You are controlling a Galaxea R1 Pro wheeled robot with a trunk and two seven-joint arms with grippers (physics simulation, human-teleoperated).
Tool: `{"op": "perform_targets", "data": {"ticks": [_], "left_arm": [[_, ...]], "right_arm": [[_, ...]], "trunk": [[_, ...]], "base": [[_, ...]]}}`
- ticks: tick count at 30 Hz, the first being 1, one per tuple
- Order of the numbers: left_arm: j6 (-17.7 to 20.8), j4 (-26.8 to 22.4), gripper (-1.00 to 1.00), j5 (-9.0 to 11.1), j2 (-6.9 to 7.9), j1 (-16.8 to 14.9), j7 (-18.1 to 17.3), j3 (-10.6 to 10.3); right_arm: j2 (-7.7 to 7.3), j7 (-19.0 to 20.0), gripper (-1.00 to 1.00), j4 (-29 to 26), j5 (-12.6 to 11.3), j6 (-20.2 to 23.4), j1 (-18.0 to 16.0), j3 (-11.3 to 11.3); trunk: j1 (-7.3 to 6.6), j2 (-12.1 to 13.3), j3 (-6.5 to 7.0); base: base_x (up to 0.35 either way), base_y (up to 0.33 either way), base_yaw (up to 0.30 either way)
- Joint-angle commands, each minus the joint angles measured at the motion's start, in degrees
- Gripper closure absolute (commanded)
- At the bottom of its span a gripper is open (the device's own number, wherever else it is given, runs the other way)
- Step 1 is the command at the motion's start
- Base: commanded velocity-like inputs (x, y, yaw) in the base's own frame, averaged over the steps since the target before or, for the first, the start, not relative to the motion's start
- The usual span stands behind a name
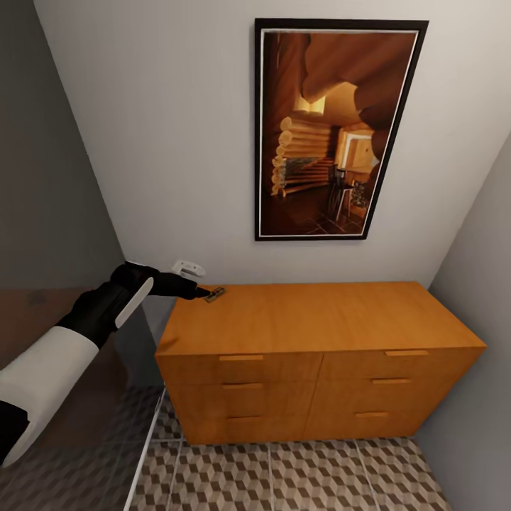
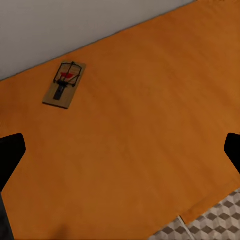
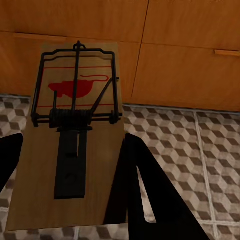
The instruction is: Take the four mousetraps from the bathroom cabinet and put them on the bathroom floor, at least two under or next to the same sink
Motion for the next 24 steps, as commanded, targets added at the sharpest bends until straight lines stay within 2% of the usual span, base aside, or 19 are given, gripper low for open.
{"op": "perform_targets", "data": {"ticks": [1, 18, 24], "left_arm": [[0.18, -0.03, -1.0, 0.02, 0.05, -0.08, -0.09, -0.21], [0.18, 0.27, -1.0, 0.02, 0.04, -0.08, -0.09, -0.64], [0.18, 0.39, -1.0, 0.05, -0.01, -0.08, -0.09, -1.48]], "right_arm": [[-0.01, -0.11, 1.0, 0.04, -0.67, -0.19, -0.05, 0.52], [-0.12, -0.17, 1.0, 0.04, -0.67, -0.18, -0.01, 0.52], [-0.11, -0.14, 1.0, 0.04, -0.67, -0.18, 0.0, 0.53]], "trunk": [[0.04, -0.12, -0.12], [0.04, -0.12, -0.12], [0.04, -0.12, -0.12]], "base": [[0.046, 0.0, 0.0], [0.011, 0.0, 0.0], [0.177, 0.0, 0.0]]}}
